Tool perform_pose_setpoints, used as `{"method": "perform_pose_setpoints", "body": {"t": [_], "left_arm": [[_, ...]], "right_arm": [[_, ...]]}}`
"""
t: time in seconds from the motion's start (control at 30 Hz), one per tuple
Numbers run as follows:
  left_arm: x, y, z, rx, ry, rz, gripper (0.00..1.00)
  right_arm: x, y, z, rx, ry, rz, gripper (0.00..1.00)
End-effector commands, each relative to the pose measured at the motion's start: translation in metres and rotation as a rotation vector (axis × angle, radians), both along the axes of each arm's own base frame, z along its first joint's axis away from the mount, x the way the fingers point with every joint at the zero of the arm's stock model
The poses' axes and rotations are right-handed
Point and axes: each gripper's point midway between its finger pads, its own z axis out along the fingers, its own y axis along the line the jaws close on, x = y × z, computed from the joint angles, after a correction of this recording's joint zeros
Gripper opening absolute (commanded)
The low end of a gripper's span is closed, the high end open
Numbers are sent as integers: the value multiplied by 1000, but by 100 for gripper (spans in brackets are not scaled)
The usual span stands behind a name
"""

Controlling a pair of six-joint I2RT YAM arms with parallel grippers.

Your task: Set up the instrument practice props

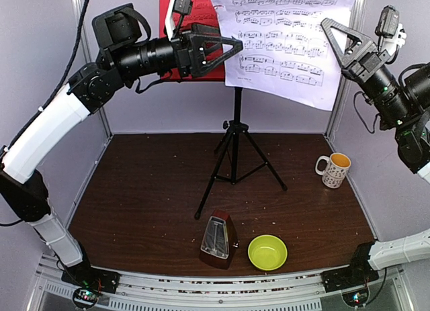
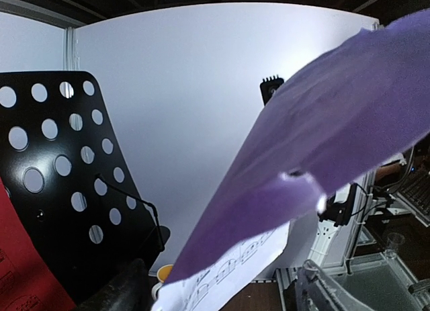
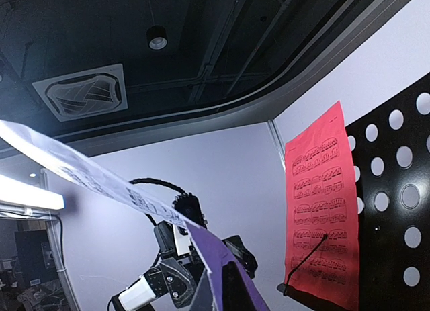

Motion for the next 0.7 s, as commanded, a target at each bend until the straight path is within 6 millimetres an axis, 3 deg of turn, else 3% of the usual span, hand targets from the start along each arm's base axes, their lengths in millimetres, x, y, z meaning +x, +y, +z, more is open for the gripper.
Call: {"method": "perform_pose_setpoints", "body": {"t": [0.0, 0.23, 0.37, 0.47, 0.6, 0.67], "left_arm": [[-13, 10, 38, -104, -41, -35, 64], [-7, -1, 51, -161, -16, -5, 13], [6, -5, 55, -173, 7, 44, 2], [26, 1, 64, -195, 22, 166, 0], [55, 16, 77, -259, 43, 342, 0], [68, 25, 82, -289, 49, 418, 0]], "right_arm": [[12, -1, -7, 25, 47, -9, 0], [39, 3, -14, 36, 129, -46, 0], [52, 3, -10, 42, 145, -87, 0], [72, -6, -15, 24, 199, -208, 2], [97, -27, -22, -12, 259, -405, 29], [105, -35, -25, -34, 276, -479, 37]]}}
